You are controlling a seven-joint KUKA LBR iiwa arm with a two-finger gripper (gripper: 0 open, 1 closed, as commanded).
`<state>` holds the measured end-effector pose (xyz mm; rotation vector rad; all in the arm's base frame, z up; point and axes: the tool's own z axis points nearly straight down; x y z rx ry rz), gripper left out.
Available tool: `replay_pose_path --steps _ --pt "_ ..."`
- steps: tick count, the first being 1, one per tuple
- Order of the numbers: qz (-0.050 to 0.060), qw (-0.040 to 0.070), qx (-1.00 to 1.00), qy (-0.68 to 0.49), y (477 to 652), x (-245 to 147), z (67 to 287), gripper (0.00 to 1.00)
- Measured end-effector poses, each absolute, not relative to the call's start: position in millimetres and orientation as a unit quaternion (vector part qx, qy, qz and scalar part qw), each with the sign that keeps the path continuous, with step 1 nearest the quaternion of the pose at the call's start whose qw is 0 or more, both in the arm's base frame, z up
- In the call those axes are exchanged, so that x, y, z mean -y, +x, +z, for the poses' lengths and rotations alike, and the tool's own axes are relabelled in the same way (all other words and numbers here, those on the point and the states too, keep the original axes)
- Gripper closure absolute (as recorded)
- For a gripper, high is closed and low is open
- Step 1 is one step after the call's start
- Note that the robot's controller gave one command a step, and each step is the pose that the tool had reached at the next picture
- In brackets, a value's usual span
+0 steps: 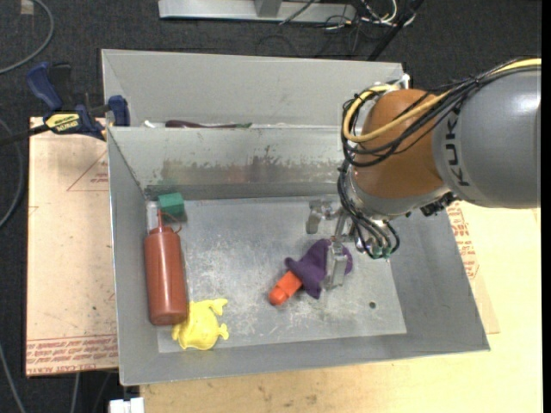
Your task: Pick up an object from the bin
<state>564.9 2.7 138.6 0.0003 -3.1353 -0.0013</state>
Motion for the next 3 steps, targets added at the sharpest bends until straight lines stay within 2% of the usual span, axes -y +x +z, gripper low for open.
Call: replay_pose_path --steps 1,2,3 --pt "0.000 0.000 1.000 0.000 566.6 -3 143 0.00" --pt "-0.001 0.002 0.996 0.088 549.1 -2 70 1.00" --pt "-0.001 0.002 0.996 0.088 549.1 -2 70 1.00"
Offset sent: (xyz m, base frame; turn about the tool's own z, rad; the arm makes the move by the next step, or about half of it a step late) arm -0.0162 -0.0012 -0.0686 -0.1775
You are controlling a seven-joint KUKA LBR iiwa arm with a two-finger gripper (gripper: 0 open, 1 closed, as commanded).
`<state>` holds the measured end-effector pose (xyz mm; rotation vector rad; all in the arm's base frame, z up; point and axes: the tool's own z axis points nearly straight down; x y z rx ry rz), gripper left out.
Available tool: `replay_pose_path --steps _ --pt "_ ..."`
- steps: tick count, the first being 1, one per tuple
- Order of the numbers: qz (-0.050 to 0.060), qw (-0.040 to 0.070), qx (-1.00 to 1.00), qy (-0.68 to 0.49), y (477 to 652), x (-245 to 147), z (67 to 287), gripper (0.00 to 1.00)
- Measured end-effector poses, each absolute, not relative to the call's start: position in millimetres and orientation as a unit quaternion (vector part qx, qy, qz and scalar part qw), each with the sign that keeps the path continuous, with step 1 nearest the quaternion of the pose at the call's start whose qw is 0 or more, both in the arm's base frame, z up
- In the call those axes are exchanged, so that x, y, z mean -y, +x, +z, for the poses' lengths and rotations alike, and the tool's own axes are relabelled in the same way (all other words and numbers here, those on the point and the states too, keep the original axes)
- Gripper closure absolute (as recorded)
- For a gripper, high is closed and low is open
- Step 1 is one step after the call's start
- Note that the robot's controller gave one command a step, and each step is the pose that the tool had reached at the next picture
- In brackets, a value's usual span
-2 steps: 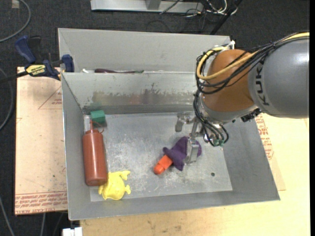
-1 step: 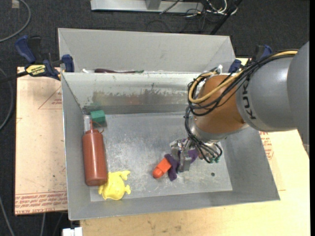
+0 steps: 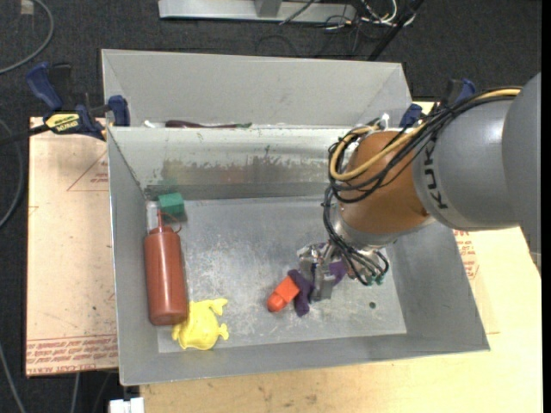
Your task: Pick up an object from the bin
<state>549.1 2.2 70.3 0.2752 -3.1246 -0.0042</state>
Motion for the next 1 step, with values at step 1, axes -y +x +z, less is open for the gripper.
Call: replay_pose_path --steps 1 --pt "-0.001 -0.003 0.998 0.059 560.2 -2.5 253.2 1.00"
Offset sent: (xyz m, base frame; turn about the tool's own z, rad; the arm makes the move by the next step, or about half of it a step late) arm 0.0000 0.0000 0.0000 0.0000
